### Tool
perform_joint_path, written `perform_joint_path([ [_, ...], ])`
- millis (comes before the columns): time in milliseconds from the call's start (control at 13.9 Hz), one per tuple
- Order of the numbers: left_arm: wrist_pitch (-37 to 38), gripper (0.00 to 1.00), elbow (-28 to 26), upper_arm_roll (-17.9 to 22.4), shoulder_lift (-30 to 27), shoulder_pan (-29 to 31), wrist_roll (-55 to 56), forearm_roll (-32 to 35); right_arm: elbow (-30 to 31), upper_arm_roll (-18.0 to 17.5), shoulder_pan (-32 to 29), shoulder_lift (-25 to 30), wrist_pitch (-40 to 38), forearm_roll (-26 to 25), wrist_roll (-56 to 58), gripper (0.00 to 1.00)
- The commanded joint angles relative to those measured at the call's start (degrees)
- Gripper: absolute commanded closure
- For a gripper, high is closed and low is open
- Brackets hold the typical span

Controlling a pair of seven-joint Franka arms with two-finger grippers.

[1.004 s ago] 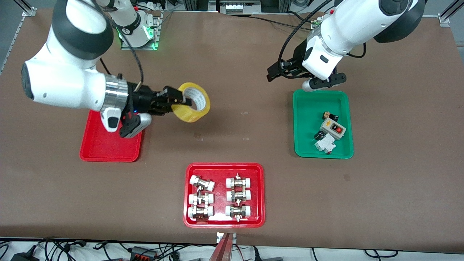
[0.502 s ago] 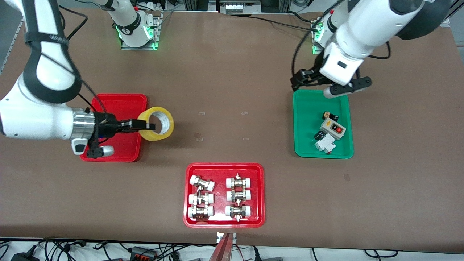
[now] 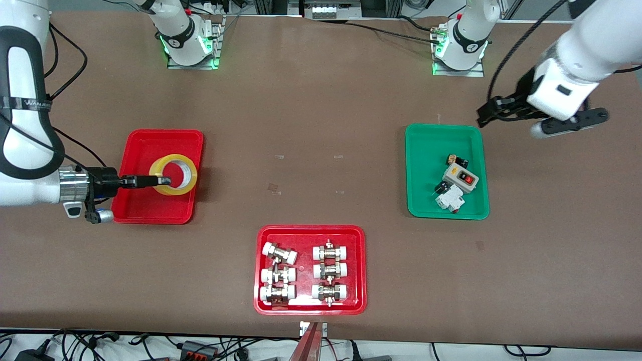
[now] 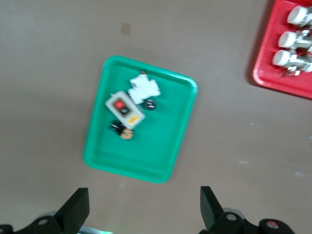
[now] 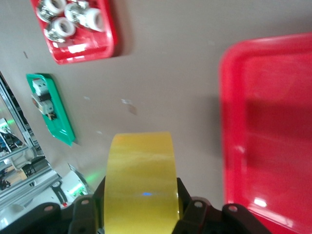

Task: Left arm passes tape to right arm into tray
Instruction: 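Lower the tape roll into the empty red tray with the right gripper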

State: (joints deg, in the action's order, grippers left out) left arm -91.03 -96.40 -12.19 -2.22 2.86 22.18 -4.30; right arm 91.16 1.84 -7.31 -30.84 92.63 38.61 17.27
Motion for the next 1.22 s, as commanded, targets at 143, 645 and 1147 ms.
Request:
perform_joint_path([
  [143,1.7,0.00,-0.8,8.3,-3.8,-1.8,-15.6,4.8,1.9,-1.0,-8.8,-4.0,-5.5,-1.1,11.1,0.58],
  [645,3.7,0.00,3.3,11.0,-4.0,-1.5,-21.0,7.5,1.9,-1.0,-13.5,-9.1,-3.4,-4.8,20.7,0.58],
  [1147,9.8,0.00,9.3,11.7,-2.9,-0.9,-21.2,6.4,1.8,-1.6,-13.2,-12.8,-2.0,-3.4,26.9,0.58],
])
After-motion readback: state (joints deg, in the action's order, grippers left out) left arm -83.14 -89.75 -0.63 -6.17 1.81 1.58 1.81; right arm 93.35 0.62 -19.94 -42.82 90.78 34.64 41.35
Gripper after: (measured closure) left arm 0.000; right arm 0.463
